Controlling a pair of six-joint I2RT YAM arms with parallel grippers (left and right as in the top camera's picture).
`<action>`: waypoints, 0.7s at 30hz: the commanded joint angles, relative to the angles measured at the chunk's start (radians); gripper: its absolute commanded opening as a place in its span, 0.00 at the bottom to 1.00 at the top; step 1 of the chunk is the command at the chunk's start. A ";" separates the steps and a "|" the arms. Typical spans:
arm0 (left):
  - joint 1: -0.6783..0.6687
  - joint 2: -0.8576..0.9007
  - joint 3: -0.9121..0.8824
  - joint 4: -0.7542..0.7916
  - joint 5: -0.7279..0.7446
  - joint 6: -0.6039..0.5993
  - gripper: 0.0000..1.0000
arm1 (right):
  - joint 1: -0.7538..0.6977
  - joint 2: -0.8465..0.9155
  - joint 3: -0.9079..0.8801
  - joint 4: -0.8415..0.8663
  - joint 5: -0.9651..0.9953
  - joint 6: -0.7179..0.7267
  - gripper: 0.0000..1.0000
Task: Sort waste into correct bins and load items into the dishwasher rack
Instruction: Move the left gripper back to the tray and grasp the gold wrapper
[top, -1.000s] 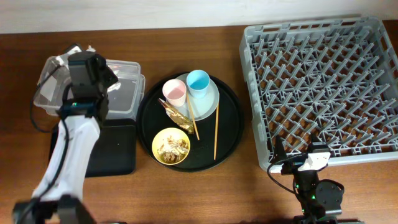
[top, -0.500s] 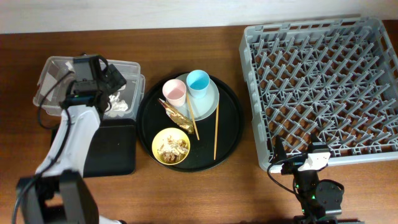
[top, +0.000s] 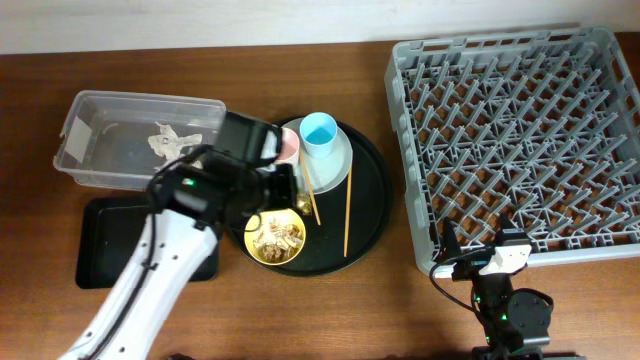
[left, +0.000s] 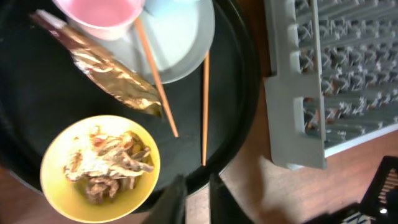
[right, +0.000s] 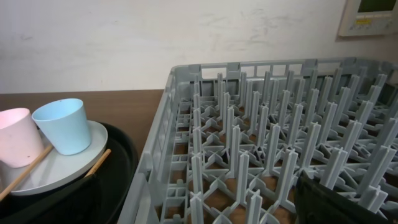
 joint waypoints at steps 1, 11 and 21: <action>-0.089 0.059 -0.001 0.003 -0.184 -0.056 0.50 | -0.005 -0.006 -0.005 -0.005 0.012 0.003 0.98; -0.084 0.309 -0.001 0.122 -0.437 -0.186 0.51 | -0.005 -0.006 -0.005 -0.005 0.012 0.003 0.98; -0.024 0.426 -0.013 0.147 -0.444 -0.315 0.47 | -0.005 -0.006 -0.005 -0.005 0.012 0.003 0.98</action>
